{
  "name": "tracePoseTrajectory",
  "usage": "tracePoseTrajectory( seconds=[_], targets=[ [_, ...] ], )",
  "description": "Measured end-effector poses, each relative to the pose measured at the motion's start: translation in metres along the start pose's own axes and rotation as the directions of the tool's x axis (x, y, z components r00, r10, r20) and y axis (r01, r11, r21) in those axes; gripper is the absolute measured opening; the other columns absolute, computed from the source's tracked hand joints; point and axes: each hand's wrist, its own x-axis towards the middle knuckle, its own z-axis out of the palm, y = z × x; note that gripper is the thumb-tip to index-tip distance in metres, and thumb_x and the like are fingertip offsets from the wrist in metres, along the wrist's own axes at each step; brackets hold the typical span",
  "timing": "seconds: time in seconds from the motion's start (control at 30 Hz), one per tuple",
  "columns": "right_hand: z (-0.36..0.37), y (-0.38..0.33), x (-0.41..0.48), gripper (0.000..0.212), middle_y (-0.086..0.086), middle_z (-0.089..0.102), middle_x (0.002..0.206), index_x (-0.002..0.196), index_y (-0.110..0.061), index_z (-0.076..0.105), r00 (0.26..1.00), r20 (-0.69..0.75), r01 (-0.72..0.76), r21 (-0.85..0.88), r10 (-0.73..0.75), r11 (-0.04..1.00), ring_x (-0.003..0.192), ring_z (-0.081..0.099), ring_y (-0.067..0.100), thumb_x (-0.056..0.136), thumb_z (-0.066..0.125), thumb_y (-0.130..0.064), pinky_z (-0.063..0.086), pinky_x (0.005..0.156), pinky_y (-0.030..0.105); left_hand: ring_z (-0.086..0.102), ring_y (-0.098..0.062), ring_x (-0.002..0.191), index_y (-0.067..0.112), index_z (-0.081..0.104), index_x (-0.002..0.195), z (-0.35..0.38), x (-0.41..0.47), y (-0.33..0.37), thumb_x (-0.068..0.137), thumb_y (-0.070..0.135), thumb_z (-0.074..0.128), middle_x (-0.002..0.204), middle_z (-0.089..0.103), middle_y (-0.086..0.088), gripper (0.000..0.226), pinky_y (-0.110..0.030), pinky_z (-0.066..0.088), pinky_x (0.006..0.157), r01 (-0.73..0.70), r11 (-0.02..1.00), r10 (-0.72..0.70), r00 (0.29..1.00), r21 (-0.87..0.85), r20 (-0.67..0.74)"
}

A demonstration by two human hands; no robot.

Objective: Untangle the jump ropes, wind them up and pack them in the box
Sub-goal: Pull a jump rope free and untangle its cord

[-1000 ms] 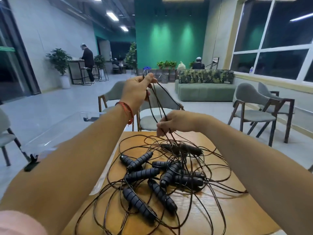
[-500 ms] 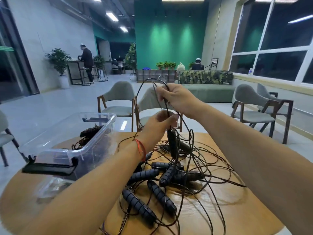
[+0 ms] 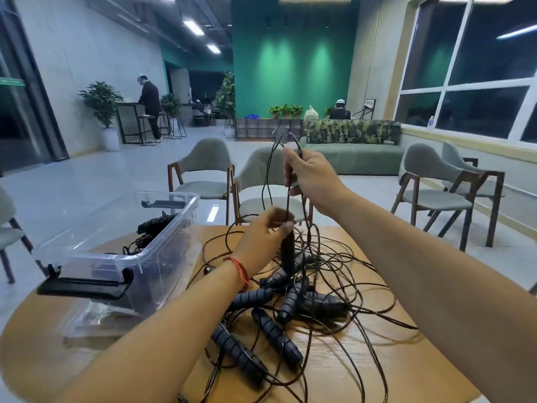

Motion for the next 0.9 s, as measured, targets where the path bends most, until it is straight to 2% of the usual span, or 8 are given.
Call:
tracePoseTrajectory(
  seconds=[0.13, 0.3, 0.37, 0.47, 0.57, 0.67, 0.8, 0.9],
  targets=[
    [-0.003, -0.003, 0.001, 0.036, 0.002, 0.063, 0.070, 0.089, -0.014, 0.061, 0.999, 0.019, -0.048, 0.060, 0.047, 0.997, 0.070, 0.061, 0.023, 0.111, 0.052, -0.042, 0.053, 0.057, 0.030, 0.060, 0.002, 0.113, 0.040, 0.058, 0.125, 0.003, -0.008, -0.006, 0.099, 0.030, 0.072, 0.129, 0.065, 0.013, 0.031, -0.009, 0.053, 0.070, 0.042, 0.998, -0.049, 0.981, 0.043, 0.189],
    [0.000, -0.016, 0.007, 0.037, 0.004, 0.063, 0.069, 0.086, -0.014, 0.059, 0.999, 0.047, -0.022, 0.117, 0.017, 0.993, 0.064, 0.060, 0.021, 0.111, 0.054, -0.041, 0.047, 0.051, 0.025, 0.070, -0.016, 0.085, 0.030, 0.069, 0.116, 0.002, 0.007, 0.025, 0.100, 0.046, 0.066, 0.095, 0.073, 0.004, 0.022, -0.030, 0.054, 0.085, 0.073, 0.973, -0.054, 0.995, -0.220, 0.089],
    [0.006, -0.021, 0.010, 0.037, 0.005, 0.062, 0.068, 0.085, -0.014, 0.059, 0.999, 0.042, 0.010, 0.105, -0.014, 0.994, 0.062, 0.059, 0.019, 0.111, 0.054, -0.040, 0.043, 0.048, 0.023, 0.059, -0.018, 0.063, 0.027, 0.077, 0.106, 0.000, 0.015, 0.041, 0.098, 0.046, 0.071, 0.075, 0.063, 0.000, 0.022, -0.033, 0.052, 0.071, 0.133, 0.959, -0.092, 0.981, -0.248, 0.174],
    [0.007, -0.027, 0.009, 0.036, 0.006, 0.063, 0.074, 0.087, -0.013, 0.060, 0.998, 0.030, 0.055, 0.058, -0.057, 0.997, 0.063, 0.062, 0.016, 0.111, 0.055, -0.039, 0.042, 0.049, 0.019, 0.054, -0.014, 0.051, 0.022, 0.081, 0.096, -0.002, 0.021, 0.053, 0.103, 0.046, 0.064, 0.064, 0.060, 0.004, 0.030, -0.027, 0.046, 0.056, 0.046, 0.998, -0.036, 0.974, -0.042, 0.226],
    [-0.002, -0.023, 0.001, 0.038, 0.004, 0.070, 0.098, 0.110, -0.012, 0.066, 0.998, 0.064, 0.023, 0.048, -0.026, 0.999, 0.079, 0.066, 0.017, 0.107, 0.058, -0.049, 0.052, 0.061, 0.023, 0.058, -0.010, 0.051, 0.019, 0.077, 0.096, -0.008, 0.024, 0.064, 0.108, 0.041, 0.056, 0.073, 0.071, 0.009, 0.033, -0.032, 0.051, 0.056, -0.012, 0.998, 0.007, 0.996, 0.054, 0.094],
    [-0.010, -0.005, -0.013, 0.046, 0.004, 0.070, 0.117, 0.130, -0.021, 0.058, 0.953, 0.296, -0.048, -0.059, 0.063, 0.997, 0.094, 0.072, 0.018, 0.101, 0.063, -0.057, 0.063, 0.082, 0.041, 0.056, -0.008, 0.046, 0.010, 0.071, 0.097, -0.027, 0.037, 0.081, 0.111, 0.025, 0.050, 0.056, 0.064, 0.007, 0.029, -0.030, 0.050, 0.049, 0.010, 0.999, -0.011, 1.000, -0.034, -0.027],
    [-0.026, 0.021, -0.024, 0.037, -0.001, 0.071, 0.133, 0.145, -0.034, 0.051, 0.856, 0.504, -0.130, -0.010, 0.117, 0.991, 0.121, 0.071, 0.020, 0.109, 0.058, -0.035, 0.059, 0.094, 0.037, 0.060, -0.013, 0.052, 0.005, 0.073, 0.102, -0.055, 0.054, 0.089, 0.110, 0.034, 0.054, 0.070, 0.068, -0.005, 0.035, -0.034, 0.055, 0.054, -0.028, 0.998, 0.028, 1.000, 0.064, 0.001],
    [-0.035, 0.036, -0.027, 0.037, -0.006, 0.072, 0.135, 0.146, -0.030, 0.059, 0.811, 0.526, -0.185, -0.182, 0.255, 0.966, 0.124, 0.070, 0.019, 0.112, 0.051, -0.017, 0.053, 0.108, 0.045, 0.060, -0.012, 0.054, 0.009, 0.072, 0.098, -0.074, 0.066, 0.089, 0.111, 0.036, 0.051, 0.082, 0.070, -0.006, 0.037, -0.032, 0.054, 0.054, -0.013, 1.000, 0.011, 0.991, -0.017, -0.132]
  ],
)
